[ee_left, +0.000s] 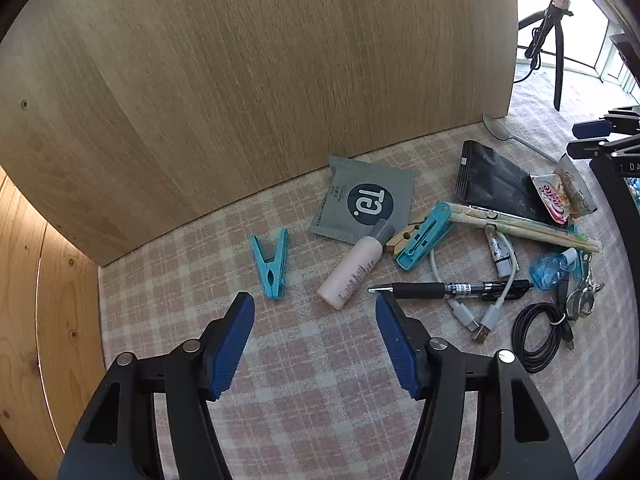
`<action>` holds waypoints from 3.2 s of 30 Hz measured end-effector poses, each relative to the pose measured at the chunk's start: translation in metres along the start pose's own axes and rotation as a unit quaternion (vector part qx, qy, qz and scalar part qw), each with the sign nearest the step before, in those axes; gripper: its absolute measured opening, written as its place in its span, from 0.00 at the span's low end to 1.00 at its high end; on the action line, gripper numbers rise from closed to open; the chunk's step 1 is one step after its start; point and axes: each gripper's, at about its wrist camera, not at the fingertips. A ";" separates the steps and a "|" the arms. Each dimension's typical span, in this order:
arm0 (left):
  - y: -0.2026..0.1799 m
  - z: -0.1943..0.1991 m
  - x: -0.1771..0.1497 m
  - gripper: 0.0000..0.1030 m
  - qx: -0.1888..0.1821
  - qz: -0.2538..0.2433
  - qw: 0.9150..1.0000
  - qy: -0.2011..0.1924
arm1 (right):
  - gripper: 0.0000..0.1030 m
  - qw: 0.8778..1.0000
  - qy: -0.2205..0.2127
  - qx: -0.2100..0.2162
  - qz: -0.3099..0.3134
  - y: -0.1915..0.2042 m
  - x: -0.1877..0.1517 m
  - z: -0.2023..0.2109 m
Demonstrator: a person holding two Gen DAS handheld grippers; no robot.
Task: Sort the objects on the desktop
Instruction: 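Grasp the metal spoon with the right gripper while the left grasps the pink bottle, then carry the spoon and pink bottle over the black tray and release both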
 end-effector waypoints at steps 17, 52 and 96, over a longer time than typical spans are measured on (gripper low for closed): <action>-0.017 -0.029 0.005 0.39 -0.059 -0.040 0.996 0.050 | 0.40 0.999 0.018 0.031 0.013 0.003 0.013 -0.050; 0.019 0.081 -0.084 0.18 -0.066 0.057 0.996 0.003 | 0.07 0.990 -0.046 0.070 -0.111 0.013 -0.136 0.056; -0.433 0.207 -0.081 0.57 -0.317 -0.218 0.923 0.007 | 0.39 0.922 -0.028 -0.107 -0.371 -0.185 -0.349 0.204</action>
Point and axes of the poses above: each gripper's, at about its wrist camera, not at the fingertips, and z roughly against the way its jaws point, y to its left, x to its top, and after that the axes turned 10 degrees about z, right-handed
